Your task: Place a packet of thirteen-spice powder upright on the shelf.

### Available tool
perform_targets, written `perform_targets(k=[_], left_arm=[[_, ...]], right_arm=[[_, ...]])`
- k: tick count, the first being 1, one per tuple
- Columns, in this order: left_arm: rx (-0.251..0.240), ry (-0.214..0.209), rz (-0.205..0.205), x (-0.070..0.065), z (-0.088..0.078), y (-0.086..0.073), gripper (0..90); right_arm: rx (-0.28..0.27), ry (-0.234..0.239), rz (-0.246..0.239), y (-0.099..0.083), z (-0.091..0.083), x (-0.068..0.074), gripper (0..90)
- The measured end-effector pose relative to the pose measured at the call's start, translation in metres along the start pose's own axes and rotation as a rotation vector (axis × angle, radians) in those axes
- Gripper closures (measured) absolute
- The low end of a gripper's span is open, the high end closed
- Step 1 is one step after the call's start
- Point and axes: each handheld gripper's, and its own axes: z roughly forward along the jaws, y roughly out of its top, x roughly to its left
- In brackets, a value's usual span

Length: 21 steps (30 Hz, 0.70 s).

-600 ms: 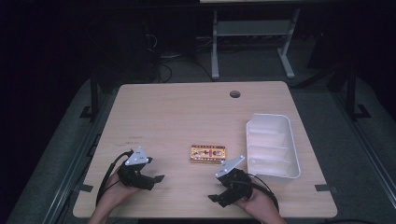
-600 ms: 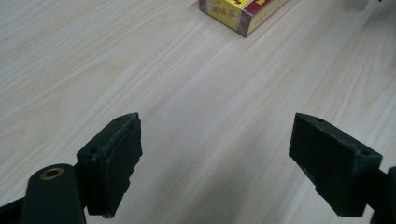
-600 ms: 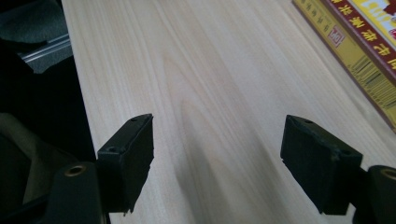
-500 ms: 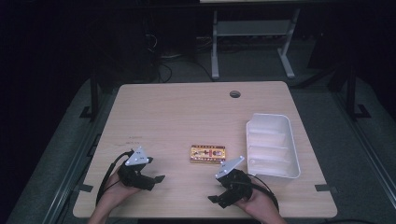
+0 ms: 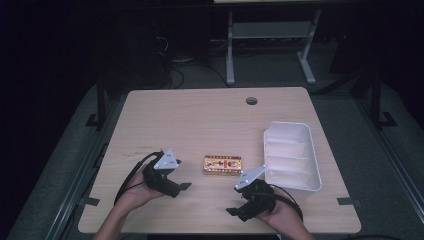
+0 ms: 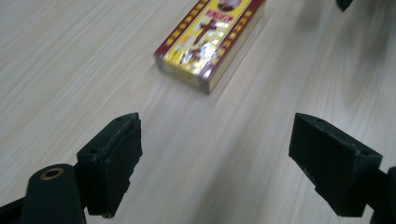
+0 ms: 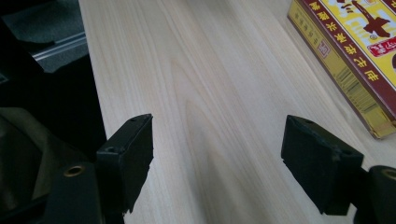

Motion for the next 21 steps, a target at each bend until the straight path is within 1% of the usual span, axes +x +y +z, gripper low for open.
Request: perform_targets(k=[1, 2, 5, 6, 8, 12, 13, 14, 16, 17, 18, 20, 21], left_arm=[[0.0, 0.0, 0.0, 0.0, 0.0, 0.0, 16.9], [0.011, -0.02, 0.027, 0.001, 0.007, 0.009, 16.9], [0.032, -0.046, 0.057, 0.004, 0.017, 0.018, 16.8], [0.032, -0.046, 0.057, 0.004, 0.017, 0.018, 16.8], [0.057, -0.068, 0.083, 0.008, 0.027, 0.027, 16.8], [0.065, -0.09, 0.095, 0.014, 0.037, 0.037, 16.9], [0.065, -0.09, 0.095, 0.014, 0.037, 0.037, 16.8], [0.068, -0.105, 0.106, 0.016, 0.042, 0.04, 16.9], [0.083, -0.118, 0.119, 0.017, 0.046, 0.044, 16.8], [0.081, -0.123, 0.125, 0.018, 0.049, 0.046, 16.8], [0.087, -0.133, 0.125, 0.019, 0.051, 0.048, 16.9], [0.1, -0.141, 0.136, 0.02, 0.057, 0.052, 16.8], [0.11, -0.149, 0.148, 0.021, 0.059, 0.055, 16.7]], right_arm=[[0.002, 0.0, -0.008, -0.001, 0.0, 0.0, 24.7], [0.005, 0.006, -0.005, -0.001, 0.0, 0.0, 24.7], [0.014, 0.01, -0.014, -0.004, 0.002, 0.0, 24.2], [0.019, 0.012, -0.013, -0.005, 0.002, 0.001, 24.2], [0.027, 0.018, -0.017, -0.007, 0.003, 0.002, 24.2], [0.037, 0.024, -0.019, -0.008, 0.004, 0.002, 24.2], [0.037, 0.024, -0.019, -0.008, 0.004, 0.002, 24.2], [0.036, 0.026, -0.016, -0.008, 0.004, 0.001, 24.1], [0.035, 0.025, -0.016, -0.008, 0.003, 0.0, 24.1], [0.033, 0.025, -0.018, -0.008, 0.002, 0.0, 24.2], [0.033, 0.023, -0.019, -0.008, 0.002, 0.0, 24.1], [0.032, 0.028, -0.016, -0.008, 0.002, -0.001, 24.1], [0.034, 0.026, -0.019, -0.009, 0.002, -0.001, 23.6]])
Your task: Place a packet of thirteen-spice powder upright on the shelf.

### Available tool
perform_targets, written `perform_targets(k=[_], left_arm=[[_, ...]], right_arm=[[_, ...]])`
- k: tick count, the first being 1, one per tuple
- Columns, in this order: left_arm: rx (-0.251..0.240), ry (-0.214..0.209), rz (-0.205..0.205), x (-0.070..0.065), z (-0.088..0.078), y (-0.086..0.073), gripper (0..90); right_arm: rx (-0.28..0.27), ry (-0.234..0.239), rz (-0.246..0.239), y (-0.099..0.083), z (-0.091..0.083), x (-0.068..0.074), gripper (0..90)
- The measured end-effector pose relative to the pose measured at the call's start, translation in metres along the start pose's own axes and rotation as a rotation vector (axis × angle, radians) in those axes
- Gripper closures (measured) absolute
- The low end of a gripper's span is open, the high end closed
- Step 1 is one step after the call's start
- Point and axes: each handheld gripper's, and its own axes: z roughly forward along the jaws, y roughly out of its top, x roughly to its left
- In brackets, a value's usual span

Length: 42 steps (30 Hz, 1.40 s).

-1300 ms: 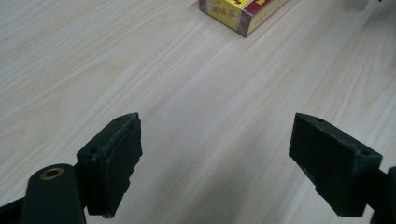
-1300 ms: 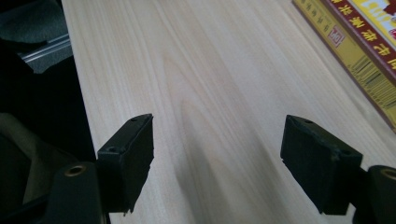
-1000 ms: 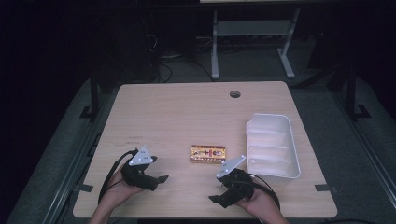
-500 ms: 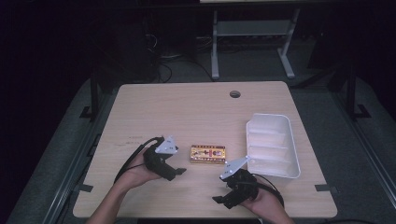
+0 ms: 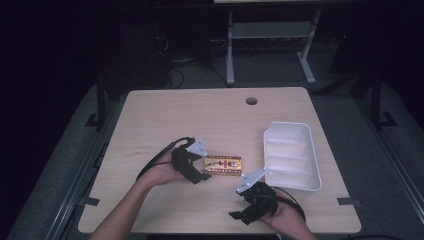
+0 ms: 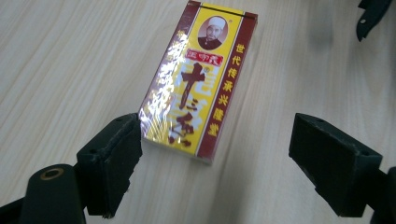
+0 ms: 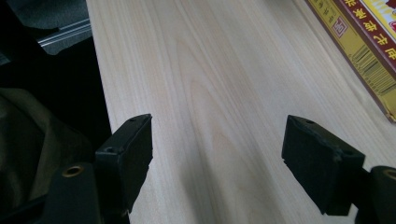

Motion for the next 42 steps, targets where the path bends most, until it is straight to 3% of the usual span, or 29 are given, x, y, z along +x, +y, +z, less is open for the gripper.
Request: perform_targets(k=[5, 13, 15, 18, 21, 27, 37, 42], left_arm=[[0.014, -0.028, 0.013, 0.007, 0.012, 0.009, 16.6], [0.059, -0.026, 0.04, 0.015, 0.025, 0.017, 15.8], [0.057, -0.054, 0.047, 0.017, 0.032, 0.02, 16.4], [0.105, -0.056, 0.07, 0.017, 0.04, 0.022, 18.5], [0.107, -0.051, 0.074, 0.019, 0.044, 0.024, 18.3], [0.158, -0.061, 0.085, 0.022, 0.053, 0.025, 22.2], [0.174, -0.09, 0.074, 0.023, 0.052, 0.024, 31.8], [0.184, -0.084, 0.082, 0.016, 0.048, 0.023, 32.4]], right_arm=[[0.007, -0.002, 0.0, -0.002, -0.001, 0.0, 23.5], [0.009, -0.006, -0.005, -0.002, -0.001, -0.002, 23.5], [0.016, -0.006, -0.008, -0.003, 0.0, -0.002, 23.5], [0.024, -0.012, -0.013, -0.003, 0.001, -0.002, 23.5], [0.022, -0.013, -0.012, -0.003, 0.001, -0.002, 23.5], [0.023, -0.011, -0.014, -0.003, 0.001, -0.002, 23.5], [0.012, -0.018, 0.007, -0.003, 0.0, -0.004, 23.5], [0.003, -0.018, 0.02, 0.001, -0.002, -0.003, 24.6]])
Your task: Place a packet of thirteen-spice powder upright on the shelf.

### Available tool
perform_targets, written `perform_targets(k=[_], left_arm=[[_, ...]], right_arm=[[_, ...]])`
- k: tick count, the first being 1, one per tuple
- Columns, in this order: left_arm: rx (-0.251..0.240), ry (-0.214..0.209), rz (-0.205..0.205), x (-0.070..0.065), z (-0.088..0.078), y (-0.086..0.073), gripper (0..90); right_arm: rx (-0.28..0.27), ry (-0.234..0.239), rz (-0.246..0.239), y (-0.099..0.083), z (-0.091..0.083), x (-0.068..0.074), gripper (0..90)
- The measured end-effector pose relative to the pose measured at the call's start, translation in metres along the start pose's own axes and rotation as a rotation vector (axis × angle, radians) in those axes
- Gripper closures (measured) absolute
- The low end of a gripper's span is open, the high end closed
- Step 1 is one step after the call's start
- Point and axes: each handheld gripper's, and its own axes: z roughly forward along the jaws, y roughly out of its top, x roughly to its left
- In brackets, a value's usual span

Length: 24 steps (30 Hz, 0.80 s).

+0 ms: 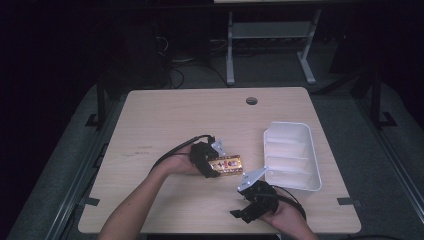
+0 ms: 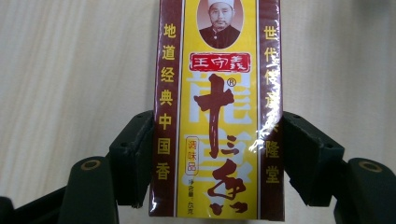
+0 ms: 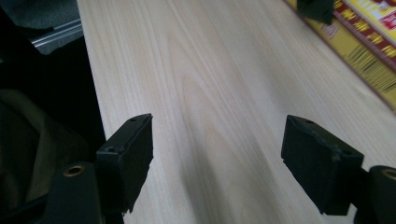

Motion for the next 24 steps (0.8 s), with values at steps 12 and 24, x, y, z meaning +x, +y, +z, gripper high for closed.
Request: perform_targets(k=[12, 24], left_arm=[[-0.074, 0.077, -0.035, -0.02, -0.028, -0.022, 32.4], [-0.137, 0.165, -0.088, -0.046, -0.054, -0.05, 32.4]], right_arm=[[-0.034, -0.006, 0.061, 0.012, -0.004, 0.003, 19.7], [-0.066, -0.022, 0.089, 0.031, -0.007, 0.0, 19.0]])
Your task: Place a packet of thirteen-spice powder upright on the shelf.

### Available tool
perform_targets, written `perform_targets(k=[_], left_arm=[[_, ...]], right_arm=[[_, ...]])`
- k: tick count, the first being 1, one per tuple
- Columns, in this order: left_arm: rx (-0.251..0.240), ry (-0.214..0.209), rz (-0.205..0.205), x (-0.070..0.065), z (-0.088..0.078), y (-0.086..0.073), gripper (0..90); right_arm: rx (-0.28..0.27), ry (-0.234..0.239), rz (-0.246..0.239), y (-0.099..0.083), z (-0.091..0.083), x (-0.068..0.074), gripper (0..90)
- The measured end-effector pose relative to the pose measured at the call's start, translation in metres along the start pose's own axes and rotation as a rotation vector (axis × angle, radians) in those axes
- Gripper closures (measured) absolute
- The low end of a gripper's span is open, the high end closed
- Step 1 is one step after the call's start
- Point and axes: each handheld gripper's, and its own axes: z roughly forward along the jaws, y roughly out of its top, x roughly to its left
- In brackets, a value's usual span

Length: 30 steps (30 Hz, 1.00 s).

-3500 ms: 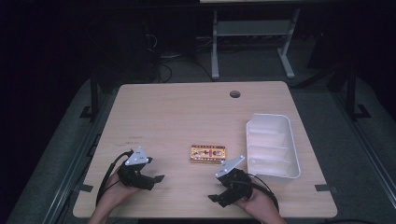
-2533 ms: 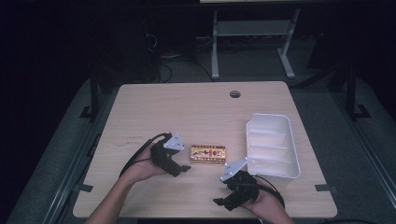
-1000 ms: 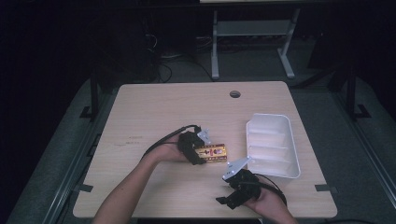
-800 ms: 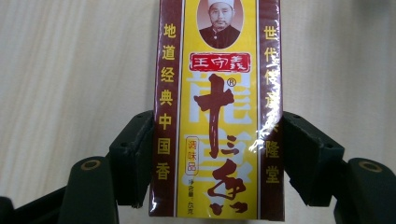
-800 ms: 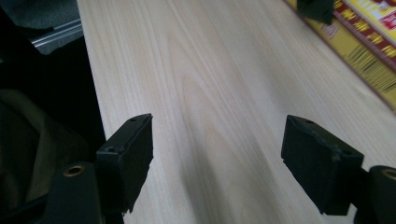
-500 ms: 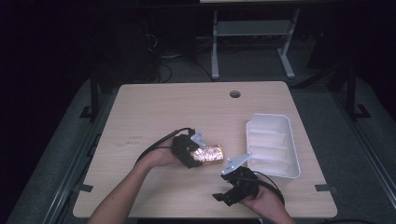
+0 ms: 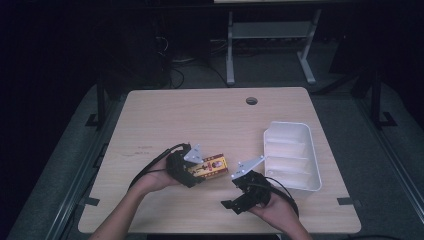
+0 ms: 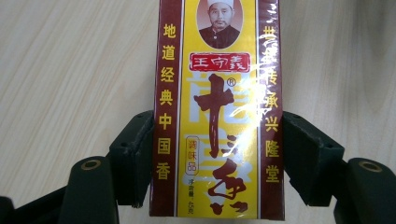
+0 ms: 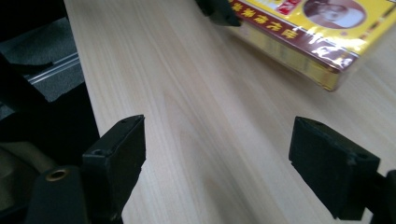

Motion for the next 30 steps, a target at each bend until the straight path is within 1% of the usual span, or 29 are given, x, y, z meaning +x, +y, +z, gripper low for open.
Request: perform_targets(k=[2, 4, 9, 11, 12, 13, 16, 18, 19, 20, 21, 23, 24, 25, 26, 29, 30], left_arm=[[-0.002, 0.003, -0.002, -0.001, -0.001, -0.002, 32.3], [-0.021, 0.016, -0.023, -0.007, -0.006, -0.008, 32.4], [-0.064, 0.048, -0.051, -0.02, -0.011, -0.016, 32.4], [-0.072, 0.049, -0.058, -0.022, -0.012, -0.018, 32.4], [-0.077, 0.055, -0.063, -0.025, -0.012, -0.019, 32.4], [-0.087, 0.059, -0.072, -0.029, -0.013, -0.022, 32.4], [-0.102, 0.07, -0.079, -0.036, -0.014, -0.024, 32.3], [-0.115, 0.088, -0.079, -0.042, -0.014, -0.025, 32.4], [-0.115, 0.088, -0.079, -0.042, -0.014, -0.025, 32.4], [-0.123, 0.096, -0.082, -0.046, -0.014, -0.025, 32.4], [-0.136, 0.104, -0.085, -0.049, -0.014, -0.025, 32.4], [-0.146, 0.107, -0.091, -0.052, -0.013, -0.025, 32.4], [-0.148, 0.122, -0.087, -0.055, -0.012, -0.025, 32.4], [-0.148, 0.122, -0.087, -0.055, -0.012, -0.025, 32.4], [-0.154, 0.128, -0.091, -0.057, -0.011, -0.025, 32.4], [-0.186, 0.15, -0.098, -0.062, -0.011, -0.024, 32.4], [-0.186, 0.15, -0.098, -0.062, -0.011, -0.024, 32.4]], right_arm=[[-0.009, -0.005, 0.006, 0.002, -0.001, -0.001, 19.8], [-0.015, -0.013, 0.013, 0.004, -0.001, -0.003, 20.1], [-0.039, -0.025, 0.047, 0.009, -0.003, -0.01, 20.5], [-0.056, -0.031, 0.067, 0.011, -0.004, -0.012, 20.9], [-0.056, -0.031, 0.067, 0.011, -0.004, -0.012, 20.9], [-0.064, -0.032, 0.088, 0.012, -0.003, -0.014, 21.1], [-0.073, -0.041, 0.103, 0.014, -0.001, -0.015, 21.4], [-0.082, -0.034, 0.116, 0.015, 0.001, -0.017, 21.8], [-0.082, -0.034, 0.116, 0.015, 0.001, -0.017, 21.8], [-0.094, -0.025, 0.145, 0.017, 0.003, -0.019, 22.6], [-0.097, -0.021, 0.151, 0.017, 0.004, -0.019, 22.7], [-0.1, -0.019, 0.159, 0.018, 0.004, -0.02, 23.3], [-0.106, -0.012, 0.179, 0.019, 0.005, -0.023, 24.1], [-0.106, -0.012, 0.179, 0.019, 0.005, -0.023, 24.1], [-0.112, -0.001, 0.198, 0.019, 0.006, -0.025, 25.1], [-0.12, 0.013, 0.228, 0.02, 0.008, -0.028, 27.1], [-0.12, 0.013, 0.228, 0.02, 0.008, -0.028, 27.1]])
